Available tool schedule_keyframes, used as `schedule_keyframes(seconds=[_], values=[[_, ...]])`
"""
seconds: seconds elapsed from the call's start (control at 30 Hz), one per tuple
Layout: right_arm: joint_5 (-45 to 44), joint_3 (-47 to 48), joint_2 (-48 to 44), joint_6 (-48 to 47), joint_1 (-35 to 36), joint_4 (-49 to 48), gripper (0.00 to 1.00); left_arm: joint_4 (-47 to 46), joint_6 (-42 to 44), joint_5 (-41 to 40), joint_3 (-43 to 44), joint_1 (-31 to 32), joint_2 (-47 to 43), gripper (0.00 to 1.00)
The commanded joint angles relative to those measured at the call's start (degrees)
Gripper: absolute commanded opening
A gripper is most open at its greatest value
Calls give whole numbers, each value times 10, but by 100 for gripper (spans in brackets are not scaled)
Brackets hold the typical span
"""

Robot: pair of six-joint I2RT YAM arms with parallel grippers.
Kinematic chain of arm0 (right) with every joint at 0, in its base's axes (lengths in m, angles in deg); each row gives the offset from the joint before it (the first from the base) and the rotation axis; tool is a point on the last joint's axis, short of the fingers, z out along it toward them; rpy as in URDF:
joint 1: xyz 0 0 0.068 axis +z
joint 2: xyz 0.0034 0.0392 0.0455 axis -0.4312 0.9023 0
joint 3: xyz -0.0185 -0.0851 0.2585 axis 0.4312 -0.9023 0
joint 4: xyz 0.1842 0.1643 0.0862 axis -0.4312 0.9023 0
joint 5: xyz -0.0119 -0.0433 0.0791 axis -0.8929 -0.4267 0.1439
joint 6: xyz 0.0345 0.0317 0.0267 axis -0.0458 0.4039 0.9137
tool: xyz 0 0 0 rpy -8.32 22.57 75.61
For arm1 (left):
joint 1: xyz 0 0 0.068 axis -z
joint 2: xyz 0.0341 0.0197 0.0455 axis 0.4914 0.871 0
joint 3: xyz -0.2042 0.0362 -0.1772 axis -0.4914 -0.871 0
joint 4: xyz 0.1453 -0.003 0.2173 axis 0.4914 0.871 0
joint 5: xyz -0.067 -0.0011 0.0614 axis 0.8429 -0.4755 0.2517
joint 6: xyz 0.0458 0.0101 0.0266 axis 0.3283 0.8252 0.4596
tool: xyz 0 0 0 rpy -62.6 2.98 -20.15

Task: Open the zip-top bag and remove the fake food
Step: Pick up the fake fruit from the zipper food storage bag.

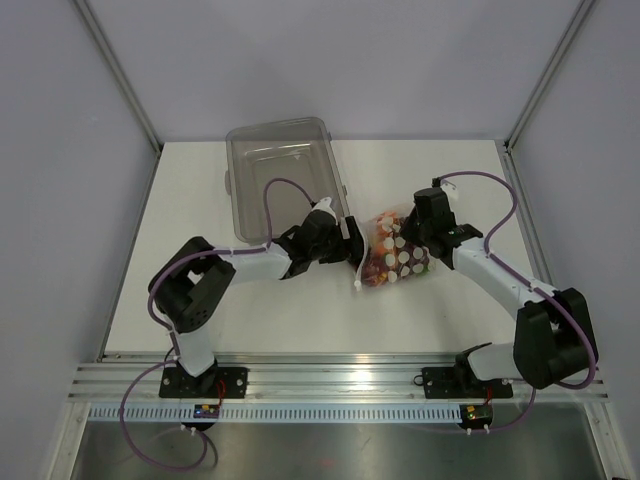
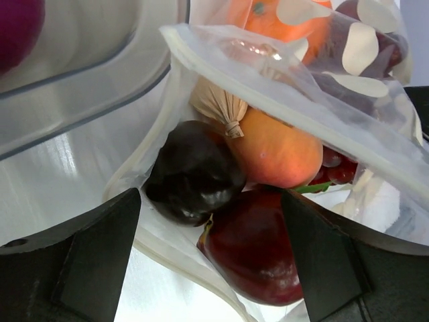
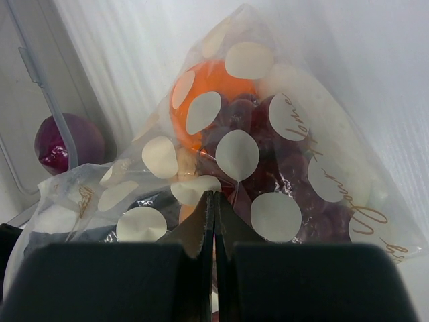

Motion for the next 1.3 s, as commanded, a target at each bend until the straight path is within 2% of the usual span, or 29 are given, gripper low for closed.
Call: schedule_keyframes(seconds=[0.0,0.23,0.77,0.83,0.87,0.93,0.97,1.13,1.27], values=[[7,-1,6,4,-4,-22,0,-9,-5,-18,32,3,18,90],[31,3,40,8,-3,-32,0,-4,-5,-5,54,3,47,91],[54,0,43,9,-3,-42,0,5,-2,9,68,5,78,90],[53,-2,42,9,-4,-42,0,-3,1,16,67,7,79,84],[54,-1,43,8,-4,-42,0,-7,3,20,66,6,80,76],[54,0,44,8,-3,-41,0,-11,4,25,65,7,78,68],[53,0,44,10,-3,-40,0,-17,6,27,64,6,77,60],[47,-1,37,11,-4,-39,0,-29,13,22,50,7,53,54],[41,-1,35,10,-3,-36,0,-28,23,4,38,13,29,52]])
